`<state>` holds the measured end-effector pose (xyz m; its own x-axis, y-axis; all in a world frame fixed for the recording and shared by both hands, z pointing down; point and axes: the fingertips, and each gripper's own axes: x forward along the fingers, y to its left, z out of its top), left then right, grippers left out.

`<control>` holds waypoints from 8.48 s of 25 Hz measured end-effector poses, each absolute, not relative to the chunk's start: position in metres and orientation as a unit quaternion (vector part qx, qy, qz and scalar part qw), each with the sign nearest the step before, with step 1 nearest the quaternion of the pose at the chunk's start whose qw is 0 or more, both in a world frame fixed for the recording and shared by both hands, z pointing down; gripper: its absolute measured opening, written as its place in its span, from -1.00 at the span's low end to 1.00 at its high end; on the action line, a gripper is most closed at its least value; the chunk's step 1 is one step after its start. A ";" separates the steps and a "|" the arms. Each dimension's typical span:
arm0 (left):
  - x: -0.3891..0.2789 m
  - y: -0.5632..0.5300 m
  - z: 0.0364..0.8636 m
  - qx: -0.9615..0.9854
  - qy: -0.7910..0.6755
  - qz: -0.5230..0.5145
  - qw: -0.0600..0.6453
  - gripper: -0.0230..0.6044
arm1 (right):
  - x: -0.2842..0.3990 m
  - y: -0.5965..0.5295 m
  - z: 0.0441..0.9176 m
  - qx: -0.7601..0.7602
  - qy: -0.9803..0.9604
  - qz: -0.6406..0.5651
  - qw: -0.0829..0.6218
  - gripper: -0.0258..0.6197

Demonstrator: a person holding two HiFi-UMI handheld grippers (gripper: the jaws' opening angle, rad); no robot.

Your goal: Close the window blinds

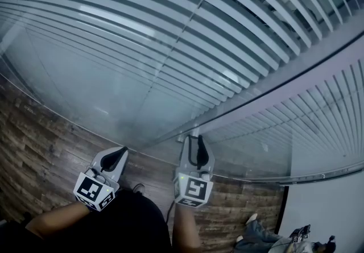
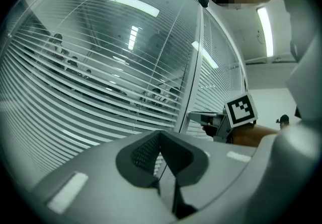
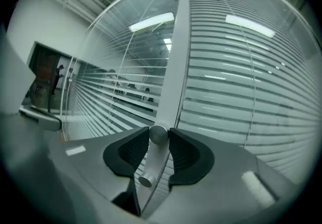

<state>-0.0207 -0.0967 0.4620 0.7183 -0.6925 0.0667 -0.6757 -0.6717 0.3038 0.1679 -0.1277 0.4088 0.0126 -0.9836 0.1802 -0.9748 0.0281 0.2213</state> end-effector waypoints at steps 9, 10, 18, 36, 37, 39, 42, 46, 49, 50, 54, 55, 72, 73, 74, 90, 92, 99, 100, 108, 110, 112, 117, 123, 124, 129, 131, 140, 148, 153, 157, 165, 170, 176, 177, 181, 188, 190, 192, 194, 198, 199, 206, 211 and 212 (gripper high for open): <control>-0.022 -0.095 0.462 0.914 -0.368 -0.027 0.167 -0.92 | 0.158 -0.129 0.407 0.657 -0.678 -0.142 0.298 -0.52; -0.022 -0.095 0.463 0.914 -0.368 -0.027 0.169 -0.92 | 0.158 -0.129 0.408 0.654 -0.672 -0.149 0.314 -0.52; -0.026 -0.096 0.467 0.911 -0.374 -0.026 0.170 -0.92 | 0.157 -0.130 0.412 0.657 -0.683 -0.138 0.288 -0.51; -0.027 -0.079 0.482 0.909 -0.375 -0.016 0.180 -0.92 | 0.170 -0.114 0.430 0.697 -0.697 0.148 -0.073 -0.43; -0.029 -0.082 0.483 0.908 -0.378 -0.018 0.181 -0.92 | 0.169 -0.117 0.428 0.700 -0.696 0.144 -0.071 -0.43; -0.034 -0.089 0.485 0.905 -0.385 -0.023 0.181 -0.92 | 0.168 -0.123 0.424 0.703 -0.695 0.134 -0.068 -0.43; -0.036 -0.093 0.484 0.902 -0.390 -0.026 0.182 -0.92 | 0.168 -0.128 0.424 0.705 -0.693 0.134 -0.066 -0.52; -0.034 -0.095 0.478 0.901 -0.393 -0.025 0.183 -0.92 | 0.172 -0.127 0.418 0.716 -0.692 0.095 -0.011 -0.51; -0.032 -0.097 0.477 0.898 -0.396 -0.026 0.189 -0.92 | 0.173 -0.128 0.415 0.717 -0.693 0.045 0.060 -0.52; -0.032 -0.097 0.477 0.898 -0.395 -0.027 0.190 -0.92 | 0.173 -0.128 0.415 0.716 -0.693 0.031 0.080 -0.52; -0.029 -0.096 0.475 0.901 -0.391 -0.027 0.185 -0.92 | 0.171 -0.129 0.413 0.709 -0.692 -0.016 0.137 -0.51; -0.028 -0.096 0.475 0.901 -0.391 -0.027 0.185 -0.92 | 0.170 -0.130 0.412 0.707 -0.690 -0.027 0.149 -0.51; -0.026 -0.094 0.478 0.899 -0.389 -0.026 0.199 -0.92 | 0.172 -0.127 0.411 0.693 -0.713 0.060 0.087 -0.44; -0.026 -0.094 0.478 0.899 -0.388 -0.026 0.199 -0.92 | 0.174 -0.125 0.412 0.694 -0.713 0.082 0.060 -0.42; -0.026 -0.094 0.478 0.899 -0.389 -0.026 0.199 -0.92 | 0.176 -0.124 0.412 0.694 -0.711 0.105 0.032 -0.41; -0.024 -0.092 0.480 0.901 -0.380 -0.026 0.208 -0.92 | 0.175 -0.120 0.399 0.717 -0.678 0.144 -0.072 -0.56; -0.024 -0.093 0.479 0.901 -0.381 -0.027 0.208 -0.92 | 0.175 -0.120 0.399 0.721 -0.676 0.138 -0.064 -0.56; -0.027 -0.095 0.479 0.901 -0.381 -0.030 0.207 -0.92 | 0.168 -0.124 0.401 0.722 -0.687 0.032 0.076 -0.53; -0.027 -0.095 0.479 0.901 -0.381 -0.030 0.206 -0.92 | 0.167 -0.124 0.401 0.720 -0.687 0.013 0.102 -0.53; -0.028 -0.097 0.481 0.899 -0.385 -0.025 0.206 -0.92 | 0.160 -0.126 0.405 0.686 -0.665 -0.113 0.274 -0.53; -0.029 -0.096 0.481 0.899 -0.385 -0.024 0.206 -0.92 | 0.158 -0.126 0.405 0.677 -0.655 -0.138 0.307 -0.53; -0.030 -0.096 0.481 0.900 -0.384 -0.024 0.207 -0.92 | 0.156 -0.126 0.405 0.672 -0.649 -0.151 0.323 -0.52; -0.030 -0.095 0.481 0.898 -0.384 -0.026 0.213 -0.92 | 0.157 -0.126 0.405 0.664 -0.648 -0.158 0.337 -0.52; -0.034 -0.093 0.487 0.894 -0.388 -0.025 0.221 -0.92 | 0.156 -0.126 0.401 0.666 -0.710 -0.086 0.212 -0.49; -0.034 -0.092 0.487 0.895 -0.388 -0.025 0.220 -0.92 | 0.158 -0.125 0.400 0.668 -0.725 -0.051 0.164 -0.48; -0.033 -0.094 0.486 0.893 -0.392 -0.022 0.223 -0.92 | 0.164 -0.122 0.401 0.673 -0.733 0.007 0.093 -0.30; -0.035 -0.095 0.486 0.892 -0.392 -0.022 0.223 -0.92 | 0.167 -0.121 0.402 0.684 -0.726 0.041 0.053 -0.30; -0.038 -0.095 0.489 0.894 -0.388 -0.019 0.223 -0.92 | 0.156 -0.123 0.415 0.687 -0.712 0.142 -0.026 -0.35; -0.041 -0.092 0.488 0.891 -0.396 -0.020 0.222 -0.92 | 0.168 -0.117 0.413 0.717 -0.686 0.122 -0.018 -0.51; -0.039 -0.097 0.488 0.891 -0.397 -0.019 0.221 -0.92 | 0.169 -0.123 0.414 0.717 -0.692 0.061 0.056 -0.52; -0.034 -0.097 0.486 0.893 -0.394 -0.018 0.214 -0.92 | 0.169 -0.125 0.415 0.711 -0.689 -0.007 0.140 -0.53; -0.029 -0.093 0.487 0.895 -0.390 -0.023 0.216 -0.92 | 0.166 -0.126 0.417 0.670 -0.680 -0.102 0.279 -0.53; -0.028 -0.088 0.486 0.898 -0.387 -0.026 0.209 -0.92 | 0.167 -0.119 0.417 0.678 -0.719 -0.007 0.154 -0.48; -0.029 -0.089 0.488 0.897 -0.393 -0.039 0.200 -0.92 | 0.168 -0.094 0.417 0.692 -0.719 0.003 0.063 -0.50; -0.027 -0.090 0.486 0.897 -0.393 -0.041 0.198 -0.92 | 0.165 -0.091 0.416 0.688 -0.724 0.005 0.052 -0.56; -0.008 -0.090 0.476 0.900 -0.389 -0.044 0.190 -0.92 | 0.158 -0.074 0.418 0.679 -0.733 0.041 0.011 -0.79; 0.028 -0.091 0.445 0.914 -0.384 -0.044 0.124 -0.92 | 0.177 -0.061 0.397 0.688 -0.726 -0.005 0.010 -0.92; 0.030 -0.088 0.446 0.915 -0.382 -0.040 0.126 -0.92 | 0.176 -0.056 0.397 0.686 -0.727 -0.009 0.016 -0.92; 0.028 -0.086 0.446 0.915 -0.382 -0.039 0.121 -0.92 | 0.172 -0.053 0.399 0.685 -0.729 -0.007 0.019 -0.92; 0.029 -0.083 0.445 0.916 -0.382 -0.038 0.116 -0.92 | 0.169 -0.051 0.401 0.683 -0.730 -0.007 0.022 -0.92; 0.037 -0.080 0.443 0.917 -0.380 -0.035 0.114 -0.92 | 0.173 -0.049 0.399 0.682 -0.731 -0.008 0.022 -0.92; 0.038 -0.081 0.443 0.917 -0.380 -0.034 0.114 -0.92 | 0.173 -0.051 0.399 0.682 -0.731 -0.007 0.022 -0.92; 0.035 -0.077 0.445 0.918 -0.379 -0.030 0.113 -0.92 | 0.168 -0.048 0.395 0.676 -0.737 -0.012 0.017 -0.92; 0.027 -0.075 0.448 0.920 -0.374 -0.028 0.118 -0.92 | 0.157 -0.049 0.395 0.675 -0.738 -0.014 0.011 -0.92; 0.028 -0.074 0.448 0.920 -0.374 -0.026 0.118 -0.92 | 0.159 -0.050 0.393 0.675 -0.737 -0.013 0.009 -0.92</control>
